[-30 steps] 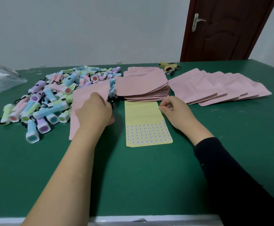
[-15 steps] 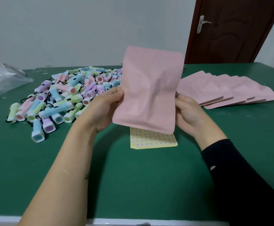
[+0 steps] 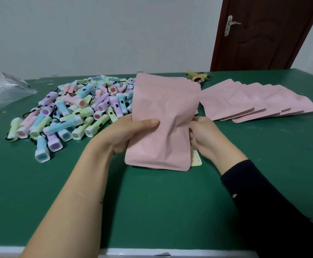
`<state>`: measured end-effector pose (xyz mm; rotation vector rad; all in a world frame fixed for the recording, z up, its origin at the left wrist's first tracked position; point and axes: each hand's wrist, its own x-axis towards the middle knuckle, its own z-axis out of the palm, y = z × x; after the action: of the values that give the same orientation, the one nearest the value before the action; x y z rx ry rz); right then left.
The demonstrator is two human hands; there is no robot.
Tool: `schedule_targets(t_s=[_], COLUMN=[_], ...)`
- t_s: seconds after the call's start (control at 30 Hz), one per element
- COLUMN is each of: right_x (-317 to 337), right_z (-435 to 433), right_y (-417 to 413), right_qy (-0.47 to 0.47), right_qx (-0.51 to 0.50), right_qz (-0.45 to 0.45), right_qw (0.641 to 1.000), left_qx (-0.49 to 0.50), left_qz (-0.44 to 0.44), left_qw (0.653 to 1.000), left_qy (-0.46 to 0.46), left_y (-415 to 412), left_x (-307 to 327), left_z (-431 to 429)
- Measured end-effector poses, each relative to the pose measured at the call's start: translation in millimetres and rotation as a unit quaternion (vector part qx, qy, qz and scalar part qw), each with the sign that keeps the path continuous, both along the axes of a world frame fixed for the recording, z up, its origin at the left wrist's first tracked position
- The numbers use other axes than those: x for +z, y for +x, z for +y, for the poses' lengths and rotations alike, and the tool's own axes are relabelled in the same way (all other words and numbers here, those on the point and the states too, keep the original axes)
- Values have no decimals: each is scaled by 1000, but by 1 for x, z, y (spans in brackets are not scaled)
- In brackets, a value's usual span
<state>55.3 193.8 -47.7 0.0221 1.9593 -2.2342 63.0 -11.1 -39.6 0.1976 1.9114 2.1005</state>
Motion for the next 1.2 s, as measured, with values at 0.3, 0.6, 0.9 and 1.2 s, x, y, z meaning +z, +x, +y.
schedule_targets(t_s=[0.3, 0.6, 0.9, 1.2], right_x=[19, 10, 12, 15], right_z=[16, 3, 2, -1], right_y=[1, 10, 12, 15], right_qy=[263, 372, 404, 374], right_qx=[-44, 5, -16, -44], right_qz=[223, 250, 300, 320], right_qw=[938, 894, 864, 870], left_qx=[2, -12, -12, -19], left_qz=[-37, -51, -76, -74], left_qw=[995, 996, 994, 992], left_qy=[89, 75, 82, 101], left_y=[1, 3, 2, 5], left_x=[1, 1, 2, 1], left_z=[-10, -8, -3, 3])
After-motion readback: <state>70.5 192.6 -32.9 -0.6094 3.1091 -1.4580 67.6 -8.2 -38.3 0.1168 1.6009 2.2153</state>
